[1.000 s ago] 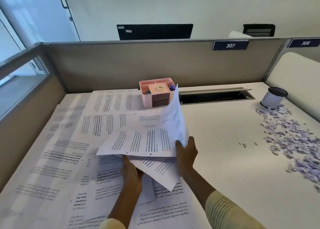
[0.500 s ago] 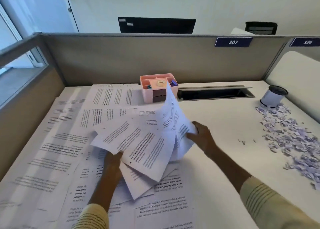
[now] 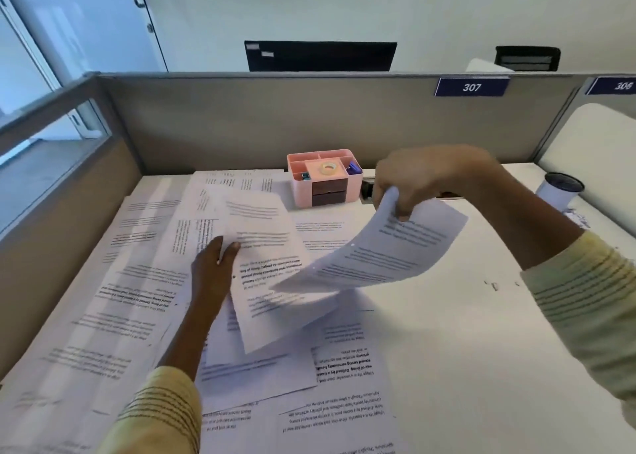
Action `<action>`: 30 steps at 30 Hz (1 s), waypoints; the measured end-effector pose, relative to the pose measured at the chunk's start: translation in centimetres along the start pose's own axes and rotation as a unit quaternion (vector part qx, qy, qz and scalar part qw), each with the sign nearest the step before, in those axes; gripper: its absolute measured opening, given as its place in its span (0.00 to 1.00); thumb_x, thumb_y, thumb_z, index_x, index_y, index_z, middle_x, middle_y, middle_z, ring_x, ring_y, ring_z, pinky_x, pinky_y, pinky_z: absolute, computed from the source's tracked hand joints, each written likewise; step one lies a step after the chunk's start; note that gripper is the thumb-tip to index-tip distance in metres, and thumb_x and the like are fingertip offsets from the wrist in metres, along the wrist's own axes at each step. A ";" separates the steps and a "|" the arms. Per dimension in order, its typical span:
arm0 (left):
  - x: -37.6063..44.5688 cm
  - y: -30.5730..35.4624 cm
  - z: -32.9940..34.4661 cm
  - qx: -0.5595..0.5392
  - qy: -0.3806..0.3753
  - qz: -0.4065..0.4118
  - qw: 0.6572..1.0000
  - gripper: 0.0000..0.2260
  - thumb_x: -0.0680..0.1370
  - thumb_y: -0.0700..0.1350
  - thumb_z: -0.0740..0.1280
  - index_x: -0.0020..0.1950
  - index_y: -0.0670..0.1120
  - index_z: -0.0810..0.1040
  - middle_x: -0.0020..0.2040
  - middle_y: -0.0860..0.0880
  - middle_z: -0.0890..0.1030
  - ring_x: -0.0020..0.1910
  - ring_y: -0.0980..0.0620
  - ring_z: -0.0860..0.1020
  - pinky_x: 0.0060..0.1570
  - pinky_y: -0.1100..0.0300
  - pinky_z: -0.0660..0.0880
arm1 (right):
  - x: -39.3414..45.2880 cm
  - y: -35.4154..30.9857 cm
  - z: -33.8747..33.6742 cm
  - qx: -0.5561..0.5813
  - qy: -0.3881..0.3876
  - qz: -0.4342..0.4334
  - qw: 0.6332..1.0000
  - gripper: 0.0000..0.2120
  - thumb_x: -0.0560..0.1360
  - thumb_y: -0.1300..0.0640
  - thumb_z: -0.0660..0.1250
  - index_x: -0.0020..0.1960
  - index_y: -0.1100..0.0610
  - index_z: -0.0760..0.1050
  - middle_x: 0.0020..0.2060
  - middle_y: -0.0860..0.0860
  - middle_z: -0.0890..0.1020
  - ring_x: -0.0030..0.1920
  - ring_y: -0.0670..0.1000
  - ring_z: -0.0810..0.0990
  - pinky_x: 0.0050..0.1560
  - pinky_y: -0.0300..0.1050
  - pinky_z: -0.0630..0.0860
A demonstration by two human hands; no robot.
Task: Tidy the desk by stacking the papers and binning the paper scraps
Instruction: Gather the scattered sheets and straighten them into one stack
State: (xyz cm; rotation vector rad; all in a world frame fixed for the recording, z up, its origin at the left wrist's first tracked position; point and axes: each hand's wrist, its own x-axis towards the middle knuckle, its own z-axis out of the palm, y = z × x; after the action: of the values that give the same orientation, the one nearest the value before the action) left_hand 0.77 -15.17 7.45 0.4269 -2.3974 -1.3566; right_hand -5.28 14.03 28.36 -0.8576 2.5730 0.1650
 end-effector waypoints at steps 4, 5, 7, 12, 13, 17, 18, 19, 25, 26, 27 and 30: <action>0.4 4.8 -0.3 -0.017 -0.050 0.080 0.995 0.10 0.80 0.49 0.62 0.54 0.44 0.77 0.52 0.45 0.81 0.47 0.46 0.81 0.45 0.48 0.80 | 0.0 -3.1 -2.0 -0.034 0.017 -0.036 0.999 0.15 0.61 0.61 0.75 0.36 0.42 0.75 0.41 0.49 0.79 0.45 0.55 0.78 0.46 0.54 0.77; 0.3 5.8 -0.3 -0.028 -0.066 0.090 0.993 0.09 0.80 0.49 0.62 0.55 0.47 0.76 0.52 0.47 0.81 0.47 0.48 0.81 0.45 0.51 0.80 | 0.1 -3.6 -2.3 -0.026 0.045 -0.045 0.998 0.15 0.62 0.61 0.75 0.41 0.45 0.75 0.43 0.48 0.77 0.47 0.53 0.76 0.46 0.52 0.75; -0.4 7.6 -0.3 -0.045 -0.094 0.104 0.989 0.06 0.81 0.49 0.60 0.54 0.51 0.76 0.49 0.51 0.82 0.43 0.56 0.81 0.41 0.61 0.79 | 0.8 -4.4 -2.5 -0.005 0.133 -0.045 0.990 0.16 0.65 0.61 0.74 0.50 0.51 0.75 0.46 0.47 0.73 0.49 0.49 0.70 0.43 0.45 0.68; -2.5 10.0 0.2 -0.100 -0.103 0.108 0.984 0.12 0.82 0.53 0.57 0.45 0.51 0.76 0.39 0.50 0.82 0.36 0.57 0.81 0.35 0.60 0.76 | 3.5 -5.1 -2.0 0.018 0.306 0.009 0.952 0.23 0.65 0.59 0.76 0.57 0.52 0.72 0.45 0.52 0.77 0.45 0.52 0.71 0.44 0.46 0.67; -2.8 10.0 0.3 -0.107 -0.095 0.103 0.984 0.14 0.82 0.54 0.57 0.44 0.49 0.76 0.39 0.49 0.82 0.37 0.53 0.81 0.36 0.56 0.77 | 3.8 -5.3 -1.8 0.020 0.321 0.021 0.946 0.24 0.66 0.58 0.75 0.58 0.52 0.71 0.42 0.51 0.76 0.43 0.52 0.71 0.43 0.45 0.65; -3.6 9.6 0.9 -0.112 -0.047 0.111 0.986 0.10 0.81 0.51 0.61 0.42 0.50 0.76 0.36 0.54 0.80 0.32 0.61 0.76 0.32 0.68 0.71 | 5.0 -6.3 -0.6 0.001 0.370 0.020 0.929 0.23 0.68 0.57 0.72 0.59 0.51 0.67 0.37 0.49 0.75 0.44 0.56 0.77 0.48 0.47 0.65; -3.7 9.3 1.0 -0.096 -0.046 0.118 0.987 0.06 0.80 0.49 0.64 0.45 0.50 0.77 0.38 0.55 0.80 0.33 0.63 0.77 0.31 0.73 0.70 | 5.4 -6.6 -0.2 0.002 0.369 0.016 0.929 0.23 0.68 0.56 0.71 0.60 0.51 0.67 0.39 0.49 0.77 0.45 0.57 0.77 0.51 0.49 0.67; -3.8 9.1 1.1 -0.079 -0.046 0.125 0.988 0.04 0.79 0.47 0.65 0.49 0.49 0.79 0.40 0.55 0.81 0.34 0.64 0.77 0.32 0.75 0.70 | 5.8 -6.9 0.0 0.002 0.364 0.012 0.931 0.24 0.69 0.56 0.71 0.61 0.51 0.66 0.42 0.51 0.78 0.47 0.57 0.78 0.53 0.51 0.68; -3.2 7.6 -0.8 -0.040 -0.017 0.144 0.989 0.09 0.80 0.48 0.64 0.56 0.47 0.79 0.47 0.52 0.81 0.40 0.60 0.78 0.38 0.70 0.73 | 7.5 -6.3 3.0 0.104 0.475 0.047 0.873 0.48 0.60 0.47 0.79 0.73 0.46 0.57 0.64 0.51 0.73 0.63 0.56 0.70 0.62 0.58 0.67; -2.9 7.3 -1.6 -0.051 -0.010 0.139 0.989 0.08 0.80 0.49 0.64 0.54 0.48 0.79 0.47 0.52 0.82 0.40 0.58 0.79 0.38 0.66 0.75 | 7.9 -5.9 4.2 0.190 0.509 0.048 0.838 0.54 0.58 0.46 0.80 0.75 0.47 0.53 0.68 0.52 0.68 0.66 0.56 0.68 0.63 0.58 0.67; -2.6 7.1 -2.5 -0.069 -0.006 0.124 0.990 0.07 0.79 0.50 0.64 0.52 0.49 0.78 0.46 0.52 0.82 0.41 0.56 0.80 0.39 0.62 0.76 | 8.4 -5.4 5.4 0.286 0.525 0.046 0.800 0.58 0.56 0.45 0.81 0.76 0.48 0.50 0.71 0.53 0.64 0.68 0.57 0.65 0.65 0.59 0.67; -1.8 6.1 -4.9 -0.205 -0.014 0.038 0.978 0.03 0.79 0.48 0.65 0.49 0.51 0.78 0.46 0.53 0.82 0.45 0.52 0.80 0.45 0.58 0.77 | 9.1 -5.4 8.7 0.537 0.427 0.077 0.723 0.59 0.54 0.42 0.81 0.76 0.49 0.50 0.71 0.53 0.68 0.68 0.54 0.70 0.64 0.57 0.71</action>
State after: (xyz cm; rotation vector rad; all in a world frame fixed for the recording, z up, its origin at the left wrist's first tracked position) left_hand 4.04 -15.13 14.77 0.2003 -2.0533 -1.7726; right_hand -5.57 6.79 16.68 -0.2123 2.7033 -1.8908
